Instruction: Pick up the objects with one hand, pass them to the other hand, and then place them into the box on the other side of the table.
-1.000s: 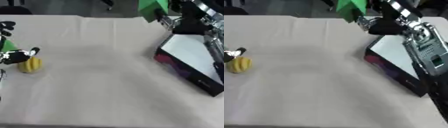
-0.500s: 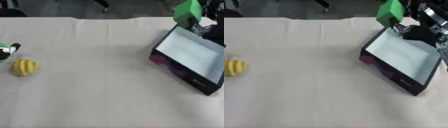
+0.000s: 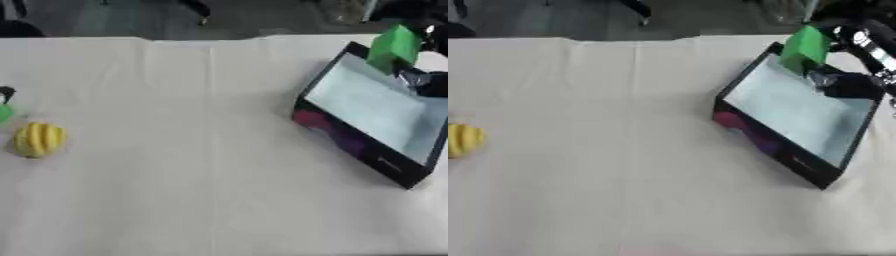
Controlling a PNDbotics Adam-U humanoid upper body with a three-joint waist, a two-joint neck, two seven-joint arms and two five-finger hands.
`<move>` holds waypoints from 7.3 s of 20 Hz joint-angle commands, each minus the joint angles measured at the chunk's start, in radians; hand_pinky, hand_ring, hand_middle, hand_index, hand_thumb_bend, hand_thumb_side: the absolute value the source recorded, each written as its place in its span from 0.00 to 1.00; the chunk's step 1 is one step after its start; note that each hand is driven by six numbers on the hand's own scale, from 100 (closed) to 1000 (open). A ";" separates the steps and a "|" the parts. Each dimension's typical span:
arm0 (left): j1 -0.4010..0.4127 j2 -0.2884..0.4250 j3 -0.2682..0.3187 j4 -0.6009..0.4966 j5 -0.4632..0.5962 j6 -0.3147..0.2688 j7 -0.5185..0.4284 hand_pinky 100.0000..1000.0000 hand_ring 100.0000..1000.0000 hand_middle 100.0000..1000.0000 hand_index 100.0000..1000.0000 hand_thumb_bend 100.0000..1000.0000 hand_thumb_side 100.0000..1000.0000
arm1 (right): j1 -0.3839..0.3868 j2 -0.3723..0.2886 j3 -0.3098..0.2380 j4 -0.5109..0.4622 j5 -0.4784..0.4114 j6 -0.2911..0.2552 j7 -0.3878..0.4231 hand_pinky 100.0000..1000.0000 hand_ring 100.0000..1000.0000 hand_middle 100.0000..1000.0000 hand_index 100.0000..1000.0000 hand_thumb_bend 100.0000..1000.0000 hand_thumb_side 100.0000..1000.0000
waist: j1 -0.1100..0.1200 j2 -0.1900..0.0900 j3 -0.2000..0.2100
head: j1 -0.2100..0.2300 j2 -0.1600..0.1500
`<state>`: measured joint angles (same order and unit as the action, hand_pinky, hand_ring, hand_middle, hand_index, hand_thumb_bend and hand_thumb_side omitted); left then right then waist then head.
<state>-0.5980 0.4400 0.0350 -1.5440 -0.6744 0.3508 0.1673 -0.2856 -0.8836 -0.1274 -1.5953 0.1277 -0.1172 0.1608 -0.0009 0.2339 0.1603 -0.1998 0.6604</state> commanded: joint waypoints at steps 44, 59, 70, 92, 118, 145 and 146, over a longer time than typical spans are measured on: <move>-0.214 0.292 -0.026 0.308 0.021 -0.139 -0.484 0.79 0.76 0.74 0.87 0.75 0.12 | -0.022 -0.038 -0.097 -0.181 -0.588 -0.031 0.042 1.00 1.00 1.00 1.00 0.00 0.46 | 0.030 -0.035 -0.003 | 0.186 0.009; -0.450 0.303 -0.024 0.770 -0.097 -0.124 -0.653 0.85 0.82 0.77 0.86 0.90 0.13 | -0.039 -0.042 -0.119 -0.212 -0.631 -0.001 0.006 1.00 1.00 1.00 1.00 0.00 0.48 | 0.038 -0.008 -0.047 | 0.256 -0.018; -0.503 0.313 0.020 0.934 -0.228 -0.011 -0.613 0.87 0.84 0.77 0.84 0.93 0.11 | -0.045 -0.038 -0.130 -0.212 -0.635 0.013 -0.008 1.00 1.00 1.00 1.00 0.00 0.47 | 0.054 0.033 -0.092 | 0.342 -0.046; -0.483 0.336 0.079 1.055 -0.176 0.138 -0.465 0.88 0.84 0.78 0.78 0.78 0.04 | -0.051 -0.015 -0.129 -0.216 -0.583 0.021 -0.022 1.00 1.00 1.00 1.00 0.00 0.45 | 0.075 0.093 -0.161 | 0.435 -0.078; -0.494 0.334 0.054 1.038 -0.089 0.150 -0.426 0.86 0.81 0.72 0.59 0.31 0.00 | -0.062 -0.003 -0.127 -0.183 -0.588 0.041 -0.021 1.00 1.00 1.00 1.00 0.00 0.45 | 0.070 0.062 -0.153 | 0.423 -0.064; -0.409 0.242 -0.104 0.507 0.033 -0.095 -0.476 0.79 0.74 0.67 0.59 0.21 0.00 | -0.213 0.014 -0.010 -0.221 -0.627 0.087 0.068 1.00 1.00 1.00 1.00 0.00 0.43 | 0.033 -0.034 -0.090 | 0.277 -0.015; -0.399 0.231 -0.110 0.481 0.048 -0.111 -0.463 0.78 0.73 0.67 0.59 0.20 0.00 | -0.235 0.022 0.008 -0.227 -0.617 0.094 0.083 1.00 1.00 1.00 1.00 0.00 0.43 | 0.032 -0.037 -0.087 | 0.274 -0.013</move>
<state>-0.9829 0.6563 -0.0727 -1.0178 -0.6469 0.2597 -0.3073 -0.5035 -0.8461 -0.1280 -1.7984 -0.4980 -0.0280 0.2274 0.0456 0.2359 0.0733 0.0802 0.6410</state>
